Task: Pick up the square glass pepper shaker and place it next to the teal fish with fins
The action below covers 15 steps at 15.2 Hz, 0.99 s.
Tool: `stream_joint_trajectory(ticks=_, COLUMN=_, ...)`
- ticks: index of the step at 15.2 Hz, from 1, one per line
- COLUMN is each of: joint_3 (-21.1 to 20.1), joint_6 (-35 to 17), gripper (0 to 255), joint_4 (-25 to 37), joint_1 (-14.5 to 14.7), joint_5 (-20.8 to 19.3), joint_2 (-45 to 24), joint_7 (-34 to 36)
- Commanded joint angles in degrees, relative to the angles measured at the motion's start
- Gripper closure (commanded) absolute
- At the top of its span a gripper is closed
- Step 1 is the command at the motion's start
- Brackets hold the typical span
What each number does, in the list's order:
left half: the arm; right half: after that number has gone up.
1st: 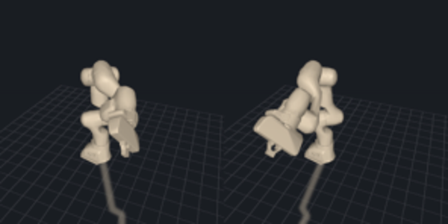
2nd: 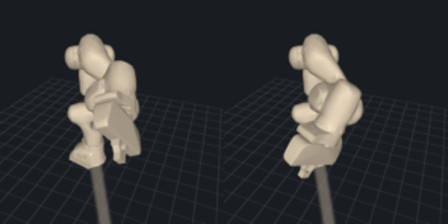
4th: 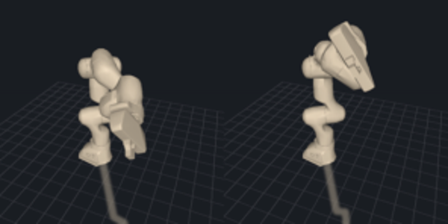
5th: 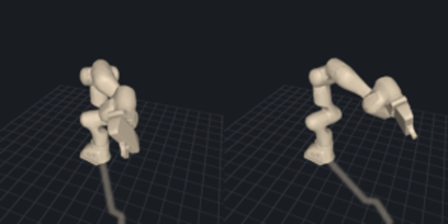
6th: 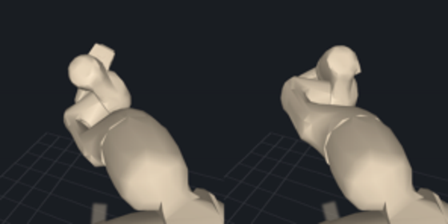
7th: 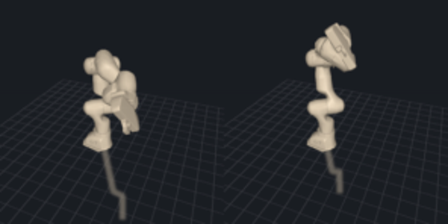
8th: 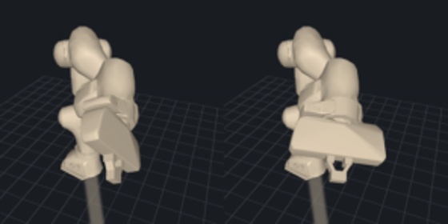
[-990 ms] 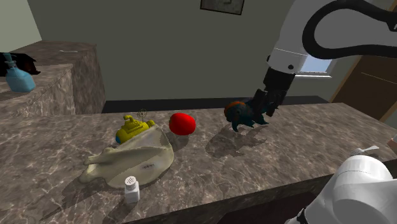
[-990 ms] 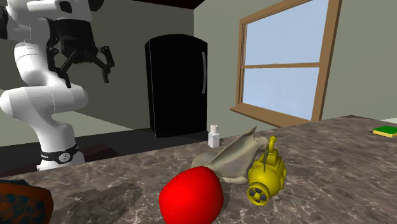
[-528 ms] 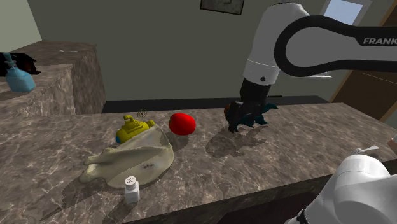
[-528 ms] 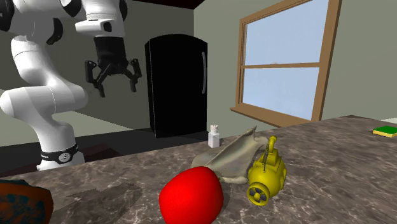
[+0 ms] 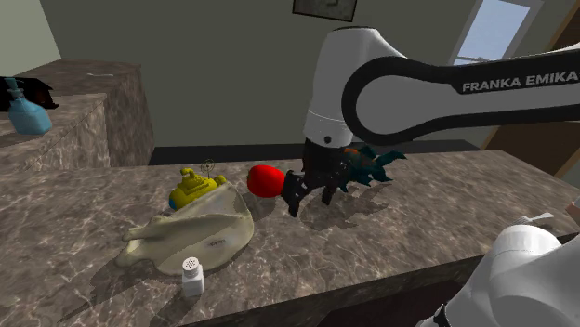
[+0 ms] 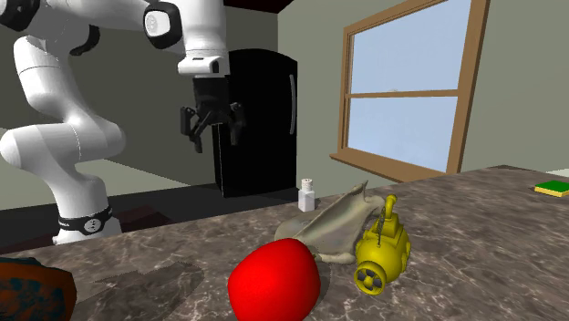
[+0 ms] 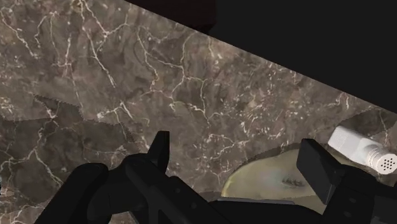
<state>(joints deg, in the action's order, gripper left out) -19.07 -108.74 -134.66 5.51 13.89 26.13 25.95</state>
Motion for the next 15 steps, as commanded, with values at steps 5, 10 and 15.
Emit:
stream_joint_trajectory(ticks=5, joint_3=-6.4, joint_6=-5.6, gripper=0, joint_4=6.7, joint_1=0.5, joint_5=-2.0, joint_2=-12.3, joint_7=8.2)
stream_joint_trajectory(ticks=10, joint_3=-10.7, joint_6=-8.8, gripper=0, joint_4=14.0, joint_1=1.4, joint_5=-6.9, joint_2=-23.6, joint_7=16.2)
stream_joint_trajectory(ticks=15, joint_3=-12.7, joint_6=-9.9, gripper=0, joint_4=23.3, joint_1=4.4, joint_5=-13.9, joint_2=-36.0, joint_7=24.6)
